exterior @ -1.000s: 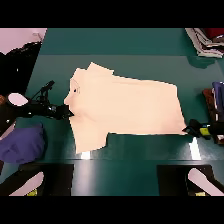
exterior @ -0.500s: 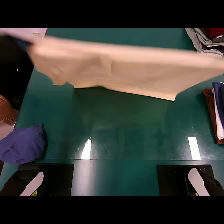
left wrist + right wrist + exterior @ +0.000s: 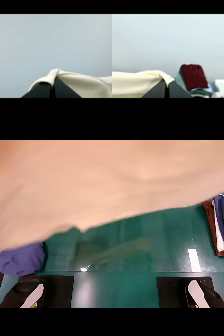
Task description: Fold the shirts.
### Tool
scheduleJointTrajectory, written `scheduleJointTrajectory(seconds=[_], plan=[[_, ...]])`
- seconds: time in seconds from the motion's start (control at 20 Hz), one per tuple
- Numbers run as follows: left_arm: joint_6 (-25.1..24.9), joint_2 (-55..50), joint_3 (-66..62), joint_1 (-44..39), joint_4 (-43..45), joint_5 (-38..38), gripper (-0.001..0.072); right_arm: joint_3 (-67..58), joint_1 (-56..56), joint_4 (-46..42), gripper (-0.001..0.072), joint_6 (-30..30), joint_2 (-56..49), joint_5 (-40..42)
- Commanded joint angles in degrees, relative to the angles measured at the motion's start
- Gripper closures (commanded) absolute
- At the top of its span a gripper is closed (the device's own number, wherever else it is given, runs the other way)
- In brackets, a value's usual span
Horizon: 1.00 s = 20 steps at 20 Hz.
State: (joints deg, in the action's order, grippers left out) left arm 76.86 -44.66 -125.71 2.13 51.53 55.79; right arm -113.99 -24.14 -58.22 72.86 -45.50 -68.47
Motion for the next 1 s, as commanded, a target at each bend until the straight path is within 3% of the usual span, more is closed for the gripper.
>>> scheduleJointTrajectory(seconds=[0.0,0.35,0.65,0.75,0.95], plan=[[2.47,-0.09,-0.17,0.04,0.94,3.30,0.0683,-2.91,-0.02,-6.10,0.0698,0.59,0.87,-1.38],[4.15,-5.86,33.18,0.04,0.98,14.23,0.0681,14.49,2.69,-5.99,0.0698,0.79,-7.32,-12.81],[2.21,-24.55,44.06,0.04,1.68,12.94,0.0681,29.55,11.93,-6.51,0.0698,1.81,-25.62,-12.81],[1.62,-31.95,44.04,0.04,1.68,9.29,0.0681,31.36,13.27,-6.43,0.0698,2.34,-32.59,-9.75],[-0.83,-42.21,43.60,0.04,1.16,-6.01,0.0681,26.12,15.45,-6.29,0.0698,2.82,-45.33,-2.67]])
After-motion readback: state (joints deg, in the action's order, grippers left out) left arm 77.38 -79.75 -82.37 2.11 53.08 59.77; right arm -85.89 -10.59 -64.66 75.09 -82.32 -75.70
